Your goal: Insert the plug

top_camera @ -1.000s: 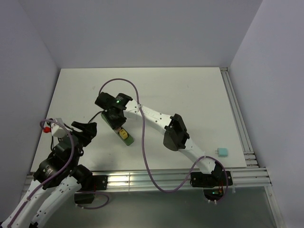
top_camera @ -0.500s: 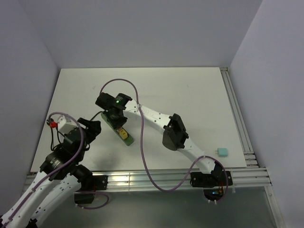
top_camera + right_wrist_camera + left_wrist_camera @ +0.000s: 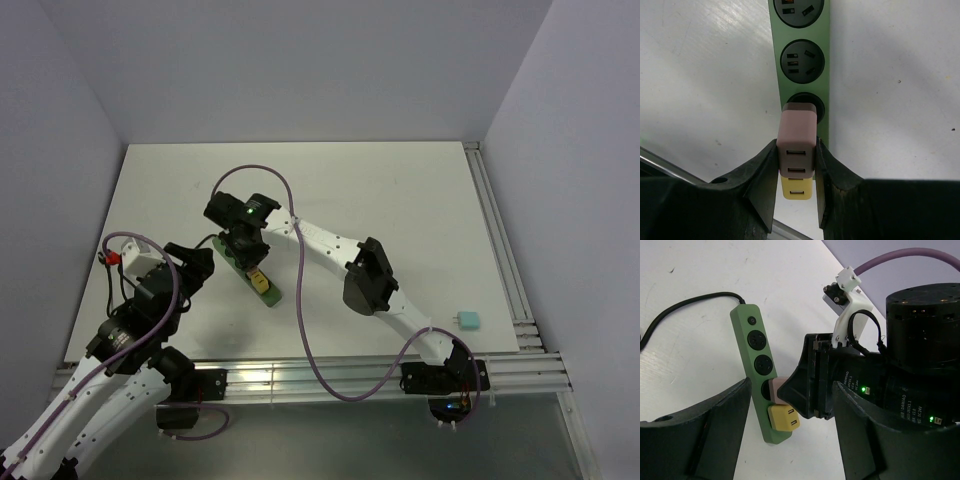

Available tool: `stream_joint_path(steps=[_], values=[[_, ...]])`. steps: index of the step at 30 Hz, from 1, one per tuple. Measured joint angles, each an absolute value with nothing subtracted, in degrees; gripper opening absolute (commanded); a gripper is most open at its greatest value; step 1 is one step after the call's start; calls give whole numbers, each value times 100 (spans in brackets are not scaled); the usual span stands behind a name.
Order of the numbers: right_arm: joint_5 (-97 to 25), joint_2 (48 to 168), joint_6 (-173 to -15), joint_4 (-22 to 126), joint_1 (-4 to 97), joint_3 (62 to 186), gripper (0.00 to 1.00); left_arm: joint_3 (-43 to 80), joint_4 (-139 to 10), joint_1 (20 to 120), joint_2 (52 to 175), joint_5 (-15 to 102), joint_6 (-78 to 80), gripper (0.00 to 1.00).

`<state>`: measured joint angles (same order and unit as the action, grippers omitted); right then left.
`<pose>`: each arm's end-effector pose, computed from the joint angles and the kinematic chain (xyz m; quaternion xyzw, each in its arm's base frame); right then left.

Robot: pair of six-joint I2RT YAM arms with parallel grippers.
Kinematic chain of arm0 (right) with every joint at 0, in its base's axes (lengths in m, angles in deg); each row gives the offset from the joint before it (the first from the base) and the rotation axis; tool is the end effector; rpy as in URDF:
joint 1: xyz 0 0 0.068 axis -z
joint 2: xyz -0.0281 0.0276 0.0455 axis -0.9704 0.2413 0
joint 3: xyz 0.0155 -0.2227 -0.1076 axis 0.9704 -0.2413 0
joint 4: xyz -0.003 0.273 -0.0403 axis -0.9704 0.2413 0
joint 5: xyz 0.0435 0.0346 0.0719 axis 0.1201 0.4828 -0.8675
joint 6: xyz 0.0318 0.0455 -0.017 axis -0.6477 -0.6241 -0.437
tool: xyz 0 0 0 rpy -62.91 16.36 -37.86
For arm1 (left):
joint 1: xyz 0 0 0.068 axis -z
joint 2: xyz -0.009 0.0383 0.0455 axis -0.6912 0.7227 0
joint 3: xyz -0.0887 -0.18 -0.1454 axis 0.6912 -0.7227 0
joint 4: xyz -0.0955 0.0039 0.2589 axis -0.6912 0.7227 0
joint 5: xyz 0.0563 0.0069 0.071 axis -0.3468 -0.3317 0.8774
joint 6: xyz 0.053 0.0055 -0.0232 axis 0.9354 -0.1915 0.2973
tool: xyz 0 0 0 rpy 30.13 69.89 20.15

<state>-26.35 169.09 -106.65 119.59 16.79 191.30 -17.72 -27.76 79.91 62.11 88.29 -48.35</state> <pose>0.2632 0.4393 0.2151 -0.3293 0.9238 0.1091 0.1624 0.1316 -0.0655 0.2804 -0.3399 0.7375 -0.2183 0.5412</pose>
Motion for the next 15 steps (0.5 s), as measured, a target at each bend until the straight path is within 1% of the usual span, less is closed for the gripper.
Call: stream_joint_path(steps=[15], values=[[-2956,16911,-10593,11951,1727,19108,0,-1772,-2779,7991,6122,8873,-4835,71]])
